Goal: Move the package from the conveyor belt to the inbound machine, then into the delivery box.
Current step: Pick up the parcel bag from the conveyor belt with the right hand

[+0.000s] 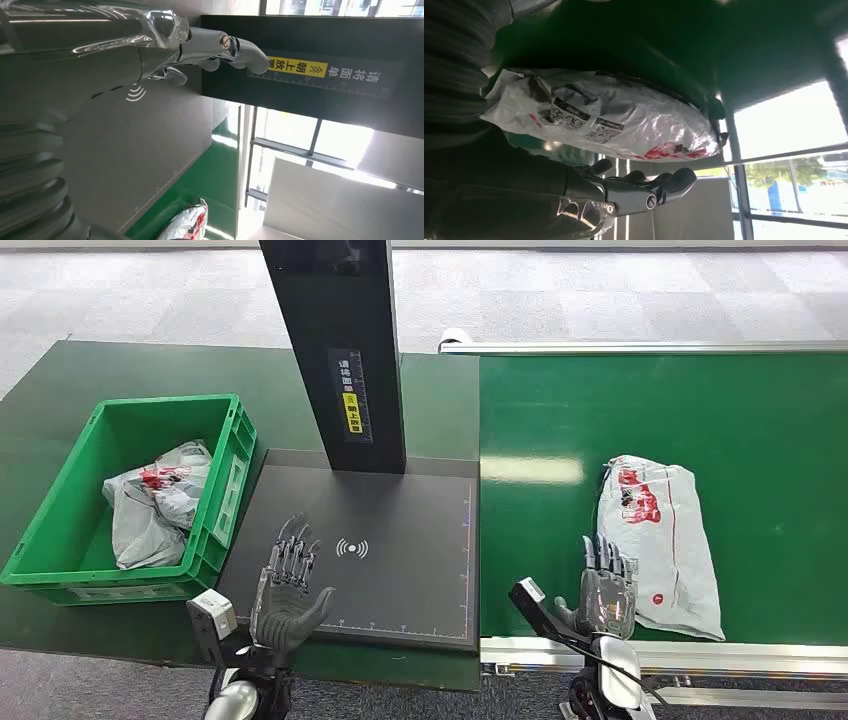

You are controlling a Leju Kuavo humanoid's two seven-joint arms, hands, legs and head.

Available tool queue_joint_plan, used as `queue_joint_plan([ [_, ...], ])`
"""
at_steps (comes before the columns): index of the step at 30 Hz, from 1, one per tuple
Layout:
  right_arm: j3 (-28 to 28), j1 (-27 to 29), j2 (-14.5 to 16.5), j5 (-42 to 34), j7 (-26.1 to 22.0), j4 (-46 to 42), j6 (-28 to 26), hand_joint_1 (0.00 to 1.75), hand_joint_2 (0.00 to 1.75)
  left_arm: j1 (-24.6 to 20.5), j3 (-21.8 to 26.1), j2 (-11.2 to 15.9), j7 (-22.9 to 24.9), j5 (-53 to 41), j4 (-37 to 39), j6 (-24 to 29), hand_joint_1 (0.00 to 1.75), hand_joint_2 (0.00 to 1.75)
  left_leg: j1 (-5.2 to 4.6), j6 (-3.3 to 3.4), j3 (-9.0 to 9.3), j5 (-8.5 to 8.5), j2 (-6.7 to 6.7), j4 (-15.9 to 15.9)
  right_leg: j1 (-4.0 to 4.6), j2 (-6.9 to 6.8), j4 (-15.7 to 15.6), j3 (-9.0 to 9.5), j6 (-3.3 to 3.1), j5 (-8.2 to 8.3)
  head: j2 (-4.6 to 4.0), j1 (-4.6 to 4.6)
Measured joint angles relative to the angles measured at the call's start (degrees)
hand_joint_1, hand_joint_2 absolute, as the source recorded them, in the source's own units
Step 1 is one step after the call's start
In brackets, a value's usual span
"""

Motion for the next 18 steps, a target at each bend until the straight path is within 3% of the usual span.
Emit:
queue_joint_plan([
  [18, -3.09, -0.29, -0.53, 2.19, 4.18, 3.81, 0.47, 0.00, 1.75, 1.08, 0.24, 0.04, 0.93, 0.41, -1.16, 1.37, 0.00, 1.75, -0.02, 0.02, 0.36, -0.01, 0.00, 0.00, -0.03, -0.06, -0.02, 0.40, 0.02, -0.02, 0.00, 0.00],
])
